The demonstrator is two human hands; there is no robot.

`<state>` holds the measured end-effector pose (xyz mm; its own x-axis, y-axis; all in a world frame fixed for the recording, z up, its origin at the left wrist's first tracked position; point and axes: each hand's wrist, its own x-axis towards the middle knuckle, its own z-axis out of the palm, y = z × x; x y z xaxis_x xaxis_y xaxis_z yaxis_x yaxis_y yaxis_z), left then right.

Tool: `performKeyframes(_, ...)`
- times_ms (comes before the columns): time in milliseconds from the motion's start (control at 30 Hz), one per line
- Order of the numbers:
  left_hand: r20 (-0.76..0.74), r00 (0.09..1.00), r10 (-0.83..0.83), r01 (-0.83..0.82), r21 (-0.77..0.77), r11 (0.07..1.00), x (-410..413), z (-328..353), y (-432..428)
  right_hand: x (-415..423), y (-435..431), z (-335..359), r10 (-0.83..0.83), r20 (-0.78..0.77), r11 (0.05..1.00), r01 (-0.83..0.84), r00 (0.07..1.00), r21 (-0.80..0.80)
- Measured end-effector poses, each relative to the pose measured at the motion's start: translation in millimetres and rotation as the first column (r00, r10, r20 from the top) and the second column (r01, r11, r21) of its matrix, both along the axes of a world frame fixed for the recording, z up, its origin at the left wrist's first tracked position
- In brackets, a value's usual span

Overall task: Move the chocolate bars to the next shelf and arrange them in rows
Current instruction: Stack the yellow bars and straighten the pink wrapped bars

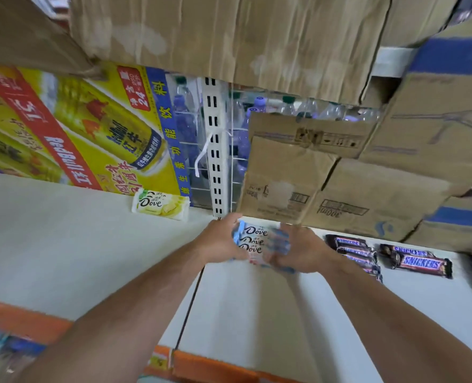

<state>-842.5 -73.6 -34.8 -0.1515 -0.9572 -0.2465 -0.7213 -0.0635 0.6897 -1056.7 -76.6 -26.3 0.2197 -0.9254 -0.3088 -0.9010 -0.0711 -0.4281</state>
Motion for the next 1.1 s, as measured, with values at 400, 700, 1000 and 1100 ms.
performKeyframes(400,-0.114,0.993,-0.025,0.008,-0.144,0.99,3,-5,13,13,25,7,0.064,0.006,0.955,-0.06,0.998,-0.29)
performKeyframes(700,-0.124,0.987,-0.098,0.086,-0.099,0.991,17,-11,11,-1,34,-2,0.011,0.057,0.976,0.001,0.998,-0.218)
performKeyframes(1000,-0.163,0.987,0.007,-0.034,-0.164,0.986,11,-16,-4,-1,22,-9,-0.167,0.162,0.955,0.201,0.973,-0.217)
performKeyframes(1100,-0.15,0.987,0.061,-0.089,-0.189,0.978,7,-16,-17,4,9,-8,-0.245,0.201,0.945,0.28,0.948,-0.171)
